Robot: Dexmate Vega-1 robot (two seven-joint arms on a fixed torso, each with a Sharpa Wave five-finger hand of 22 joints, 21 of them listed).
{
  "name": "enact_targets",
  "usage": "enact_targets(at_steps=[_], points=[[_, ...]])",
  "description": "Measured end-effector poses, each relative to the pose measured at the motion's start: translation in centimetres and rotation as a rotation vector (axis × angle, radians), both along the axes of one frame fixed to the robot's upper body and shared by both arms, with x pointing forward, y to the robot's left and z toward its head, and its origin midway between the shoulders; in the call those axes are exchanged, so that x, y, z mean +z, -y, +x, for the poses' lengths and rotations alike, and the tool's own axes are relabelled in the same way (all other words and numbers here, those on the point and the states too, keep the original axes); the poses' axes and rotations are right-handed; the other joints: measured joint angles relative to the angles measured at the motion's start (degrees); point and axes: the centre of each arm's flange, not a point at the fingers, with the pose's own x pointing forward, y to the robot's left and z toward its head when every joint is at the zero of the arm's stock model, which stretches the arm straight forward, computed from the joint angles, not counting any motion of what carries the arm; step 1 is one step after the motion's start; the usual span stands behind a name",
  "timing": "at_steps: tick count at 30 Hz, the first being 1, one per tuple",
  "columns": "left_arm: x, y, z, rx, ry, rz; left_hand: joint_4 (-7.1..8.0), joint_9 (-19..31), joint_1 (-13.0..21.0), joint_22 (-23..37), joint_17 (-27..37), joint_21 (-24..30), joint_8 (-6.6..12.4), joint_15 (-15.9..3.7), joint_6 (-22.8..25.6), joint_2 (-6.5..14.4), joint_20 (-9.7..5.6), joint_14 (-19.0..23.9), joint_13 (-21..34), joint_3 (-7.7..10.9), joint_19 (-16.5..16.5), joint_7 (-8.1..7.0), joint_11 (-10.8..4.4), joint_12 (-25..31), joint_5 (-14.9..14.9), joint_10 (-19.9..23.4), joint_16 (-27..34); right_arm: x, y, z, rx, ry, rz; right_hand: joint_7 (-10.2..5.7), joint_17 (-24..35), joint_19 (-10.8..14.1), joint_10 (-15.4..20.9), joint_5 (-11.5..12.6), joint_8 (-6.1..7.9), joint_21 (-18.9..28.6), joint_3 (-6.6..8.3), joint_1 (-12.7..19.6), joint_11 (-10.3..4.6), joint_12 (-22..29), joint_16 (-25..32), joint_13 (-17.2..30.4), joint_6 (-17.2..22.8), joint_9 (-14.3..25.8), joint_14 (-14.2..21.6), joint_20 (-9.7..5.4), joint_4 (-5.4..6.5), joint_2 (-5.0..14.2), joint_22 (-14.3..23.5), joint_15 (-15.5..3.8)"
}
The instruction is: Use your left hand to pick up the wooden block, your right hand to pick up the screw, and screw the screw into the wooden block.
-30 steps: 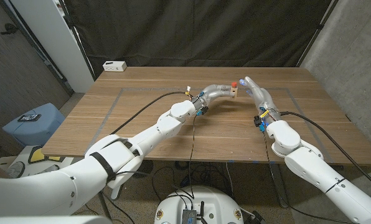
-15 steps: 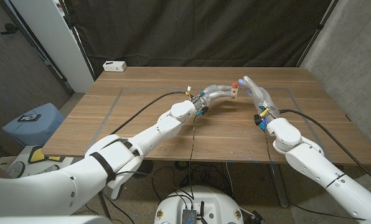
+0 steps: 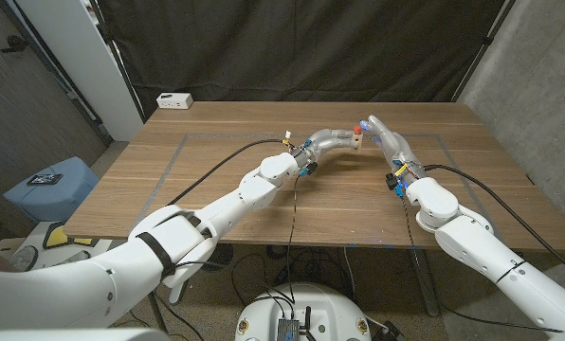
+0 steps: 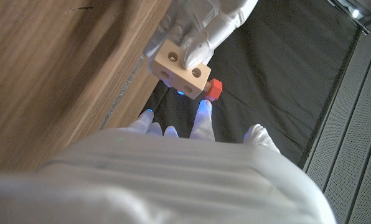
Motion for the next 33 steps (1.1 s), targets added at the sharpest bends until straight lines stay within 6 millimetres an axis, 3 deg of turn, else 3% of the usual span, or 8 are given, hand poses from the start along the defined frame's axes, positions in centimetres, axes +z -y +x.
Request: enact_targets(at_steps=[33], points=[[-0.27,0.02,0.11,0.008,-0.011,0.001,0.00,0.0,0.0,0.0,0.0,0.0,0.02,0.00,0.1,0.0,0.00,0.0,0.0,0.00,0.0,-0.08,-0.22,0.0,0.0,0.0,0.0,-0.24,-0.09,-0.26,0.008,-0.009,-0.019,-0.51,0.0,-0.6,0.0,0.3,0.42,0.0,0.00,-0.3,0.00,0.0,0.0,0.0,0.5,0.0,0.0,0.00,0.00,0.27,0.0,0.00]])
